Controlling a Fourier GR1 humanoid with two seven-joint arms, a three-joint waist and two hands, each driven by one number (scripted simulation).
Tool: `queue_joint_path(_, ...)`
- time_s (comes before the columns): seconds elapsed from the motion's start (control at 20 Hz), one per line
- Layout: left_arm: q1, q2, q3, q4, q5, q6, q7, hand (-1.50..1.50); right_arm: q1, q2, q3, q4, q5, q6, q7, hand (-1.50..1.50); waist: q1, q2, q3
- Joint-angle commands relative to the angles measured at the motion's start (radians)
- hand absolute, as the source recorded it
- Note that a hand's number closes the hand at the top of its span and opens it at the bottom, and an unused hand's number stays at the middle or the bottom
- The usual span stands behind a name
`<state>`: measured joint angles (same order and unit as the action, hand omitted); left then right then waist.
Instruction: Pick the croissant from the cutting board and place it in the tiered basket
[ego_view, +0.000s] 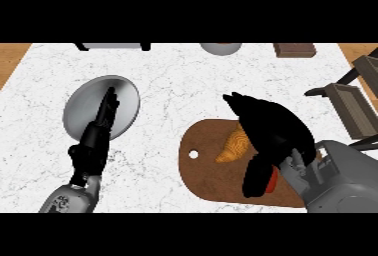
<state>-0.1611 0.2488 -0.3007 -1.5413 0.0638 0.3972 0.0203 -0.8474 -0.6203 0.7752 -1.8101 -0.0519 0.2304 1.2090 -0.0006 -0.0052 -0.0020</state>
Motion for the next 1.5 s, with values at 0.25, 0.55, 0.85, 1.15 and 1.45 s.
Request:
queue_joint_path(0.25,-0.026,-0.036,0.014,0.054,-0.019,-0.001,-0.012,0.0,-0.014,0.056,0.113,0.021,0.12,0.063,0.133,-1.5,-0.002,0.003,0.001)
queue_joint_path(0.55,-0.015,-0.031,0.025,0.028,-0.014,-0.015,-0.012,0.0,-0.004,0.005,0.098,0.086,0.154,0.062,0.131,-1.5,-0.004,0.001,0.001)
queue_joint_path(0.85,0.019,-0.056,0.018,0.041,-0.038,-0.004,-0.039,0.0,0.109,0.009,0.094,0.062,0.177,0.036,0.116,-1.5,-0.008,0.001,0.001)
queue_joint_path(1.15,-0.01,-0.008,0.063,-0.053,-0.02,-0.058,0.048,0.0,0.113,0.062,0.027,0.104,0.202,0.085,0.067,-1.5,0.005,0.001,0.002)
queue_joint_path(1.45,-0.02,-0.075,0.042,0.017,-0.076,-0.035,0.018,0.0,0.135,0.09,-0.066,0.223,0.247,0.126,-0.078,-1.5,0.003,0.005,0.002)
